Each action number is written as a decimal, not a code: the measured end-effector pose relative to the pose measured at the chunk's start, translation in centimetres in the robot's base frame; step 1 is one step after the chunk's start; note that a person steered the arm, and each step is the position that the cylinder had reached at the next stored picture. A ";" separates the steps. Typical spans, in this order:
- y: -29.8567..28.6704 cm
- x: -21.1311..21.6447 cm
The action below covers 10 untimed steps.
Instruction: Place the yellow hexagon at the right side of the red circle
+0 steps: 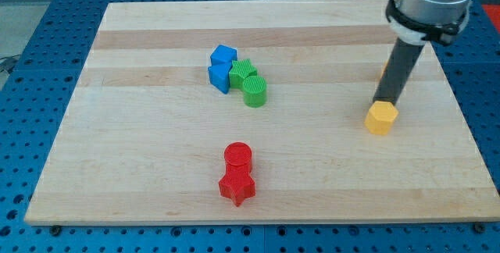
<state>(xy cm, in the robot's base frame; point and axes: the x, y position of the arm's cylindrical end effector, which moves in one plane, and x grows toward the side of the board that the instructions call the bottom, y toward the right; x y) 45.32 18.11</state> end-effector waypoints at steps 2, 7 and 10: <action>1.0 -0.7; -10.2 7.7; -2.6 9.3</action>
<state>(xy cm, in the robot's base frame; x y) 54.57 15.49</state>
